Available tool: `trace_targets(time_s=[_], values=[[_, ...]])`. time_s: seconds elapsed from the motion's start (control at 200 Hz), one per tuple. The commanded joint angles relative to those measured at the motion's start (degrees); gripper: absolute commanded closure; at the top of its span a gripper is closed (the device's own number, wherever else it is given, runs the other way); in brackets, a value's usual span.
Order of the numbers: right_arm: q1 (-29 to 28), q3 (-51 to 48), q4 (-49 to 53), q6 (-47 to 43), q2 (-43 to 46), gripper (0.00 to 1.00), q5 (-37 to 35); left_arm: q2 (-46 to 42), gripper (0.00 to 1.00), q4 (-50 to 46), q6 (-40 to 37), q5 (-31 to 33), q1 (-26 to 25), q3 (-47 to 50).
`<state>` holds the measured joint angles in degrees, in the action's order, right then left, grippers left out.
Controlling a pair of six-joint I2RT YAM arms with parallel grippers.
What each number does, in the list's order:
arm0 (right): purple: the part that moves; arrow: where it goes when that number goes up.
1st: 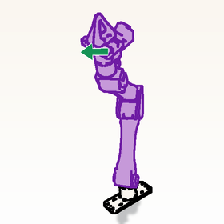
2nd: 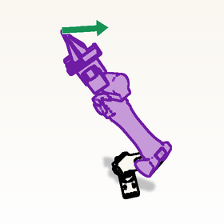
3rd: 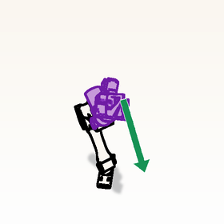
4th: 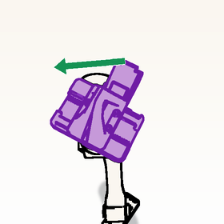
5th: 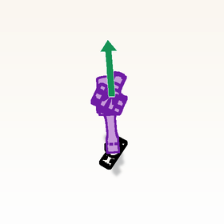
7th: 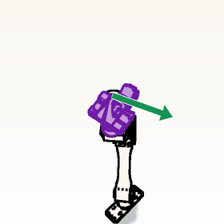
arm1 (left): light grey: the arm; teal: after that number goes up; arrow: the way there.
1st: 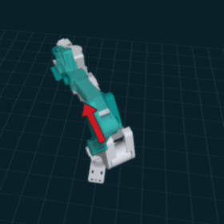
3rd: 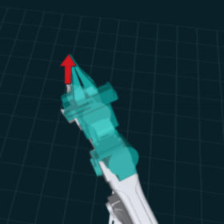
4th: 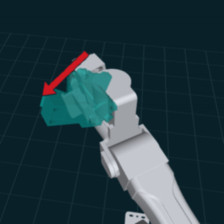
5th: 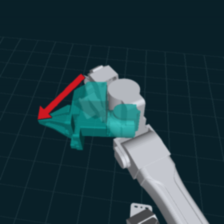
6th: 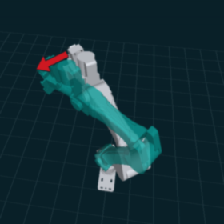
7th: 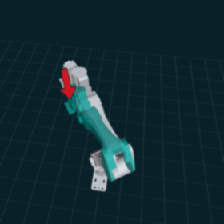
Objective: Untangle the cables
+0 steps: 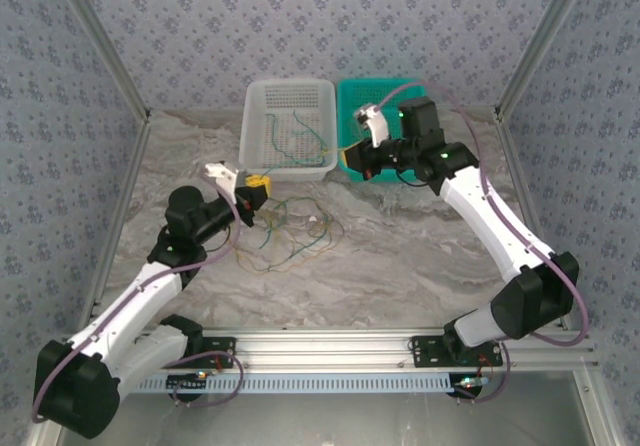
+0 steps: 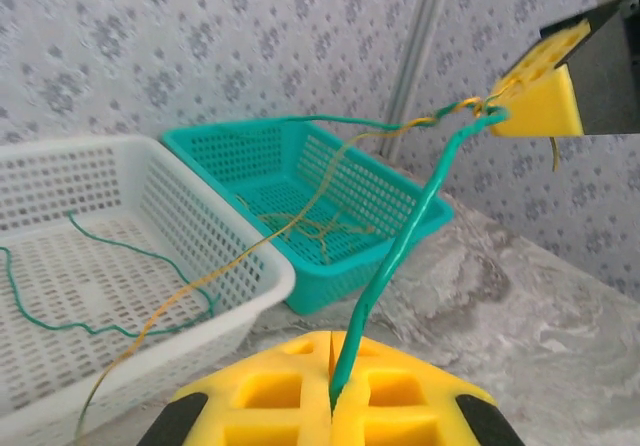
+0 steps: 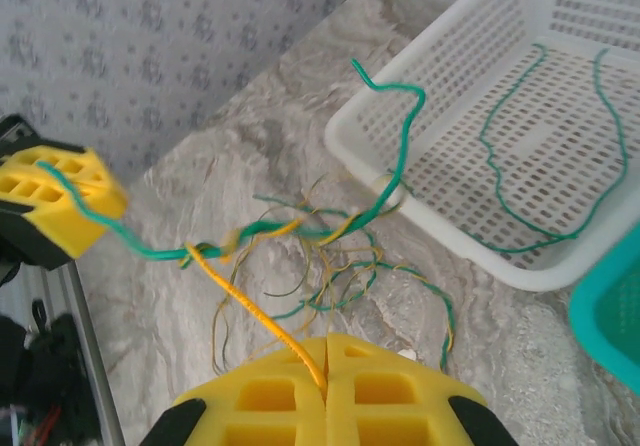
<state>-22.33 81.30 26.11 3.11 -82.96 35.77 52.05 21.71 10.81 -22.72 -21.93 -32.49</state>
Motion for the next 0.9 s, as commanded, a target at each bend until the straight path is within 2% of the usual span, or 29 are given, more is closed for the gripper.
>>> trace_targets(time_s=[0.0,0.21,0.32,0.42,0.74,0.894], values=[[3.95,-0.96,-3.46,6.97,2.66,1.0,2.61,-2.35,1.0,0.47,1.85,5.37,2.61,-0.16],[9.1,-0.84,-4.12,13.73,4.93,1.0,1.07,-3.95,1.0,-0.95,3.54,13.29,5.49,0.33],[12.96,-1.84,-6.89,18.72,6.63,1.0,3.02,-5.03,1.0,-1.07,4.31,15.74,7.39,0.96],[14.67,-2.02,-6.48,19.32,8.72,1.0,0.11,-6.11,1.0,-1.17,5.16,18.23,8.94,1.31],[26.56,0.53,-7.05,25.95,13.7,1.0,-7.26,-7.02,1.0,-1.9,8.95,20.08,14.31,0.41],[28.16,4.05,-7.11,25.91,12.7,1.0,-7.47,-6.39,1.0,-1.49,9.91,17.5,14.99,-0.68]])
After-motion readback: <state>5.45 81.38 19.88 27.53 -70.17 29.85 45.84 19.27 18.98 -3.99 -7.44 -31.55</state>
